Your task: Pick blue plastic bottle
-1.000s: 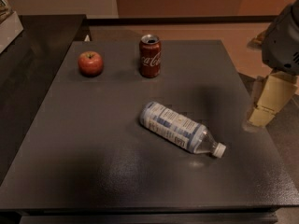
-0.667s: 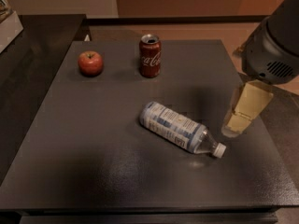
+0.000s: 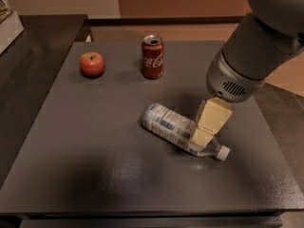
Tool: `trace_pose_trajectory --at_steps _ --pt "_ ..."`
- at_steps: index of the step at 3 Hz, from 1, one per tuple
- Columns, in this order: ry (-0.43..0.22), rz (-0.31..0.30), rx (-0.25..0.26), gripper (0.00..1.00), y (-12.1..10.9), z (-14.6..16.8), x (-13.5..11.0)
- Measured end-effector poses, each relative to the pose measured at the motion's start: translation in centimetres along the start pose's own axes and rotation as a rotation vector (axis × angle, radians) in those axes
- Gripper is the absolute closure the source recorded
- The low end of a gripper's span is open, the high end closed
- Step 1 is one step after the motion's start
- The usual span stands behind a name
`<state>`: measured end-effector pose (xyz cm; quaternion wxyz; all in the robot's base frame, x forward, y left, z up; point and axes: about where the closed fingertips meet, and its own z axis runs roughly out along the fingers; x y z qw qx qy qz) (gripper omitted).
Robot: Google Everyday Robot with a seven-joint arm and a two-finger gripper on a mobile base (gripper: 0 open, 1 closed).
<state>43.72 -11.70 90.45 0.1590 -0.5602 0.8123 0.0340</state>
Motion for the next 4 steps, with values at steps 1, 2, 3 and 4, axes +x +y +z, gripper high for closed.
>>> trace_pose_trajectory --at_steps 1,2,3,4 --pt "0.016 0.020 -0.034 0.00 1.2 2.0 -0.9" --pt "0.023 0.028 -0.040 0.00 1.8 3.9 -1.4" --pt "0.028 0.029 -0.040 0.05 2.3 5.3 -1.7" --pt "0.035 0.024 -0.044 0.23 2.7 6.0 -1.9"
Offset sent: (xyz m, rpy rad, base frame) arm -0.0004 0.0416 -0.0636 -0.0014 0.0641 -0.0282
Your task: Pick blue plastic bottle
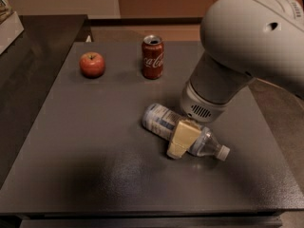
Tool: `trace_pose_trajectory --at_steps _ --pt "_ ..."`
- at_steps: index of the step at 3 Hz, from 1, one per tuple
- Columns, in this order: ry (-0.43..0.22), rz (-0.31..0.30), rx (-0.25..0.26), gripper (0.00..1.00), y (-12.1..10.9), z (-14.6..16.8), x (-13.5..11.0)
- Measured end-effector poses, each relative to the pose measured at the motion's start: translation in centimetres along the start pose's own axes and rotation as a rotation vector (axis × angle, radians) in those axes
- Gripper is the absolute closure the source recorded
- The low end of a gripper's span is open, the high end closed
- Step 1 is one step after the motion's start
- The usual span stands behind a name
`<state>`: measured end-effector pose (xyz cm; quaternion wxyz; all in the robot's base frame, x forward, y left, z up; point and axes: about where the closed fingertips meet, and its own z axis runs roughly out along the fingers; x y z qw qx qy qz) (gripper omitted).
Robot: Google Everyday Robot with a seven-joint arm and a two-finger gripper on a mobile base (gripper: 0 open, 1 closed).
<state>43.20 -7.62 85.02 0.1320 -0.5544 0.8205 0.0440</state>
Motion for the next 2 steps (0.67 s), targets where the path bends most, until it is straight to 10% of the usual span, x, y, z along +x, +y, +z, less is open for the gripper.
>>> trace_pose_trajectory --at_steps 2 --pt "-0.006 -0.015 0.002 0.69 0.21 -0.43 -0.30"
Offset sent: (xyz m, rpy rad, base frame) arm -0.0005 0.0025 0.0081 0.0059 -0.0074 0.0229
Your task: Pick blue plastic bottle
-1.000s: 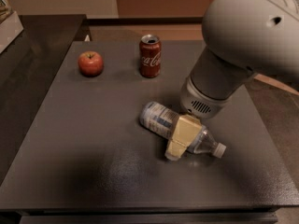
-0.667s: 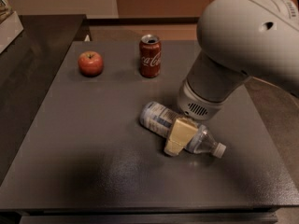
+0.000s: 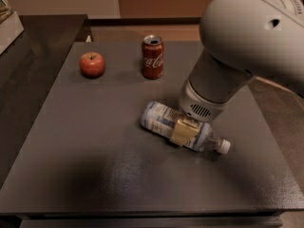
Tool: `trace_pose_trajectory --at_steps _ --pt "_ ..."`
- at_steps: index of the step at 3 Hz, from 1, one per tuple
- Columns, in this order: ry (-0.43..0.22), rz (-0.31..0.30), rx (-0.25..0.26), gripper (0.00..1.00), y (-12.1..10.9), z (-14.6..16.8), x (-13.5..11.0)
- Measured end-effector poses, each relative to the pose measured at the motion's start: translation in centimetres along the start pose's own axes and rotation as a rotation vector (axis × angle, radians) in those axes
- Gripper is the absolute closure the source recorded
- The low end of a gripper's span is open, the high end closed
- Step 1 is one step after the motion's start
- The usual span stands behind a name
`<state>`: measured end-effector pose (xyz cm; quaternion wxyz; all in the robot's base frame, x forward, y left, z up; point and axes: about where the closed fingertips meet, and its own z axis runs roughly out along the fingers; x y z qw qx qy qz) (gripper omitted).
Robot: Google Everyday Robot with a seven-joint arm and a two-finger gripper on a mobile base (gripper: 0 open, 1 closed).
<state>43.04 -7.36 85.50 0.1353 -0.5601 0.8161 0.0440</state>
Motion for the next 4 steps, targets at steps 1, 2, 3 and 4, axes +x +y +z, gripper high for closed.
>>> trace_pose_trajectory --at_steps 1,2,3,4 --pt "-0.013 -0.022 0.021 0.92 -0.4 -1.8 -0.4" --pt "-0.018 -0.067 0.055 1.00 -1.3 -4.6 -0.9" --pt "-0.010 -0.121 0.077 1.00 -2.2 -6.8 -1.4" --pt "0.001 -0.207 0.090 1.00 -3.4 -9.9 -2.0"
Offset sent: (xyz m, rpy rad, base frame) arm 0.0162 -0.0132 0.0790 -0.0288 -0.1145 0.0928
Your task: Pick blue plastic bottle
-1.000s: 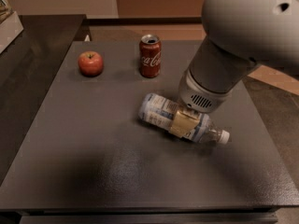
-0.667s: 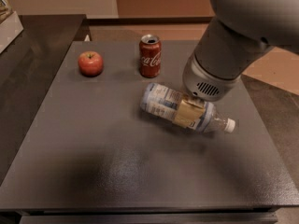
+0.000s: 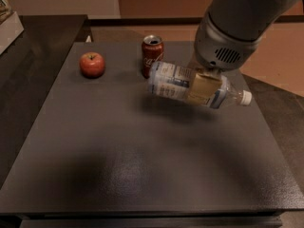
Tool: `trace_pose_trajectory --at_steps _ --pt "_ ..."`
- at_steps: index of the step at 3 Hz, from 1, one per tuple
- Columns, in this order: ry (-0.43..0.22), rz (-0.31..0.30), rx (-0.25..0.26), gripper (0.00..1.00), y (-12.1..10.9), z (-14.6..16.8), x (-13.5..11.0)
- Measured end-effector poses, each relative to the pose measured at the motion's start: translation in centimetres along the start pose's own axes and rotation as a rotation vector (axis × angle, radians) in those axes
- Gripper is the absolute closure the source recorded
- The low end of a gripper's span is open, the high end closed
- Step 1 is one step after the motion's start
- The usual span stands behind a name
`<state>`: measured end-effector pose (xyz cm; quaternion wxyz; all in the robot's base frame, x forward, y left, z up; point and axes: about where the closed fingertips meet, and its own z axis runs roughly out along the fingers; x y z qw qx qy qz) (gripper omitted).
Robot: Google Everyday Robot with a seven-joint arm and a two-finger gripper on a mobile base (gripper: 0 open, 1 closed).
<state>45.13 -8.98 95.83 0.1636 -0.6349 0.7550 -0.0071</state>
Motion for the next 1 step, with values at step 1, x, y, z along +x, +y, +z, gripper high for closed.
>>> trace_pose_trajectory --at_steps 1 --pt "-0.001 -0.002 0.002 1.00 -0.03 -0.15 -0.04"
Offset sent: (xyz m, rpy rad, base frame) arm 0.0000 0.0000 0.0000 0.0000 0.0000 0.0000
